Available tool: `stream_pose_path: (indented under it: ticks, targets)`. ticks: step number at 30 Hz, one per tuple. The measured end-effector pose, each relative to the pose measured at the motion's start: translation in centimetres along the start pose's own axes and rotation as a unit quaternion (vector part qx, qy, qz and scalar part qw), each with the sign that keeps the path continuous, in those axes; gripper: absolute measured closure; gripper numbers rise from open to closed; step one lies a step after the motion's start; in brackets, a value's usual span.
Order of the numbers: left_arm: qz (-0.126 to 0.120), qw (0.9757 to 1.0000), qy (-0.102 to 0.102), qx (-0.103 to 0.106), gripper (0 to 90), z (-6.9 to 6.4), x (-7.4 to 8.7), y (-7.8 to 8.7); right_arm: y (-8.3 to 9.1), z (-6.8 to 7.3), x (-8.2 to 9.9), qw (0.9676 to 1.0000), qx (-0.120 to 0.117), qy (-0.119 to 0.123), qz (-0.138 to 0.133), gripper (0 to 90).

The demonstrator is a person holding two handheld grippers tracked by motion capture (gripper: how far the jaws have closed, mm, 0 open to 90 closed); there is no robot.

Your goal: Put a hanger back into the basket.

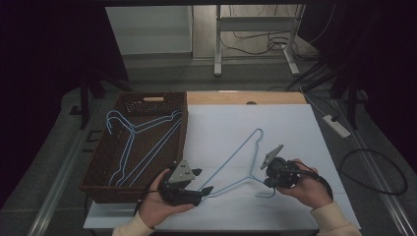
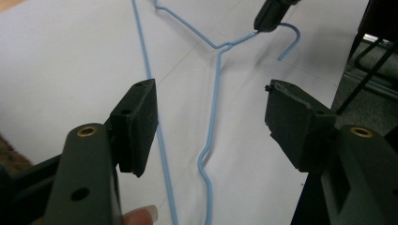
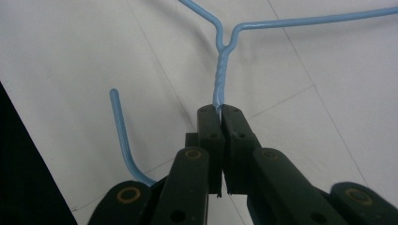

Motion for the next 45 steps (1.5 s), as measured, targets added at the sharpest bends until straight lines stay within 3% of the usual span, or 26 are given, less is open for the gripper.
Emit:
stream_pose_path:
  ticks: [15, 23, 31, 37, 42, 45]
  targets:
    - [0.039, 0.9992, -0.003, 0.011, 33.1, -1.1, 0.0, -3.6, 0.1, 0.0, 0.0, 1.0000, -0.001, -0.001, -0.003, 87.9]
    - [0.073, 0.9972, -0.010, 0.017, 32.1, -1.6, 0.1, -6.5, 0.2, 0.0, 0.0, 1.0000, 0.000, -0.001, -0.004, 87.9]
    - [0.107, 0.9940, -0.021, 0.001, 33.2, -1.4, 0.2, -9.7, 0.3, 0.1, 0.0, 1.0000, 0.003, 0.000, -0.006, 87.9]
    - [0.132, 0.9911, -0.018, -0.005, 37.9, -0.6, 0.6, -11.7, 0.4, 0.1, 0.1, 1.0000, 0.002, -0.002, -0.007, 87.9]
    - [0.138, 0.9903, -0.013, 0.000, 40.7, -0.4, 0.7, -12.3, 0.6, 0.1, 0.1, 0.9999, 0.003, -0.003, -0.010, 87.9]
    - [0.143, 0.9896, -0.013, 0.006, 50.2, -0.3, 0.8, -12.4, 0.7, 0.1, 0.0, 0.9999, 0.003, -0.003, -0.011, 87.9]
Point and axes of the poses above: each handheld gripper's, and its own axes: y roughly backward along the jaws, x roughly out of its underside, z roughly to its left, the point moved 3 cm from there along -y, roughly forward along the jaws
